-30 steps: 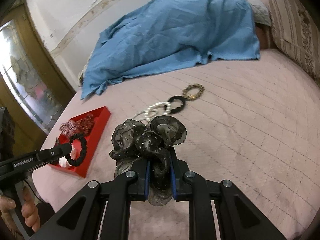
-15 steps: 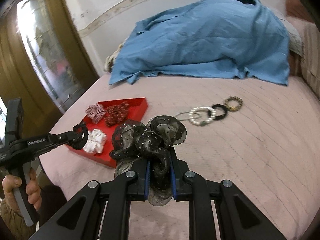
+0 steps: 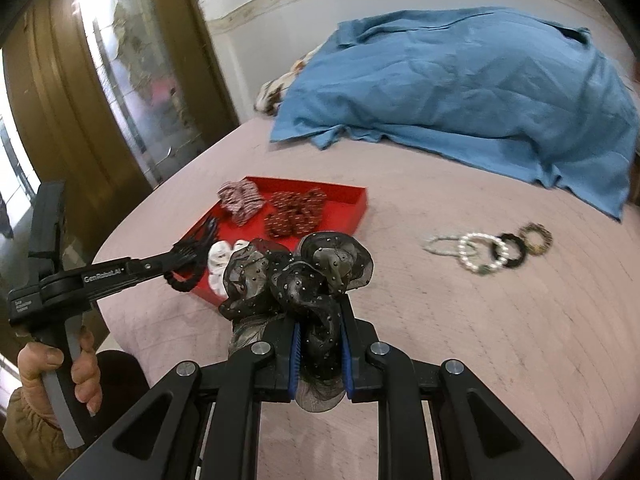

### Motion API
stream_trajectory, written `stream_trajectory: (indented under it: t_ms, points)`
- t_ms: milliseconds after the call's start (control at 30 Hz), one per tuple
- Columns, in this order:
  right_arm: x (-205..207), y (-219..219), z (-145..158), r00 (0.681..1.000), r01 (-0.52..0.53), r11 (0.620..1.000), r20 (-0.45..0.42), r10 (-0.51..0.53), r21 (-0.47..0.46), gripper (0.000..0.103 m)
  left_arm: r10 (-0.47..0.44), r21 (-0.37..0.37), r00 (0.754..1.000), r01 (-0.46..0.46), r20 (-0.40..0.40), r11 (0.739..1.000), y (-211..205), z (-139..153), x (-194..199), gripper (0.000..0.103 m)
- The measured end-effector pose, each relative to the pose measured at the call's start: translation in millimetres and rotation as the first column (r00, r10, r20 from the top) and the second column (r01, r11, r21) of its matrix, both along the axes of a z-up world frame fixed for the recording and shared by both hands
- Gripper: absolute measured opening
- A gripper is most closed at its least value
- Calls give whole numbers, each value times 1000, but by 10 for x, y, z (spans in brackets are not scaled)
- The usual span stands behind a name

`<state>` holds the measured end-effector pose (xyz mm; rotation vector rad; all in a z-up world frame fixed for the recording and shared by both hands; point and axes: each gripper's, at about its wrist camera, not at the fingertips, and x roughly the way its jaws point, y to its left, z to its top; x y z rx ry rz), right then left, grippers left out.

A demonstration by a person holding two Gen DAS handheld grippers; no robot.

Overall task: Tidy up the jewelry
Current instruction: 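Carry the hair tie and black scrunchie over the red tray with both tools, then lower both held items into the red tray and open both tools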

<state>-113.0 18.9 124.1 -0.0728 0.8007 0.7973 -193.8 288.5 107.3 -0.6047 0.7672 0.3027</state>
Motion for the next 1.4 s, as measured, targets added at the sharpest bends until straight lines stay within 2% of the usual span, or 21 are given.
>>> stream_trajectory:
  t_ms: [100, 233, 333, 500, 633, 733, 900, 1167, 1233, 1300, 1333, 1400]
  points:
    - [3, 205, -26, 999, -36, 999, 1, 36, -19, 17, -10, -37, 1000, 10, 13, 999, 122, -11, 92, 12]
    - [30, 481, -68, 997, -79, 996, 14, 80, -50, 17, -33, -45, 999, 34, 25, 998, 259, 34, 336, 12]
    - [108, 688, -128, 995, -99, 993, 19, 100, -72, 18, -66, -16, 998, 66, 19, 998, 316, 80, 617, 12]
    - [289, 936, -245, 994, -108, 990, 7, 109, -90, 18, -96, 39, 995, 97, -37, 995, 404, -2, 1171, 12]
    - [454, 1103, -380, 994, -97, 986, 29, 102, -135, 18, -90, 20, 993, 92, -82, 996, 533, -173, 1546, 12]
    - [580, 1152, -501, 996, -90, 985, 5, 91, -147, 17, -77, 20, 990, 79, -118, 997, 606, -295, 1753, 12]
    - [661, 1227, -657, 994, -111, 981, -23, 109, -160, 17, -79, 33, 983, 86, -164, 996, 682, -459, 1923, 12]
    - [701, 1221, -754, 992, -124, 980, -55, 117, -155, 18, -19, 81, 979, 37, -203, 996, 735, -495, 1916, 13]
    - [694, 1217, -758, 991, -127, 980, -57, 120, -152, 21, -17, 82, 981, 34, -195, 996, 715, -459, 1892, 19]
    - [690, 1226, -744, 991, -127, 981, -53, 121, -148, 24, -18, 83, 984, 33, -174, 996, 682, -392, 1860, 40]
    - [694, 1222, -739, 991, -128, 981, -51, 121, -146, 29, -15, 87, 986, 30, -165, 996, 666, -359, 1839, 44]
    - [688, 1213, -719, 992, -128, 981, -41, 123, -145, 30, -6, 102, 990, 21, -142, 995, 627, -265, 1786, 47]
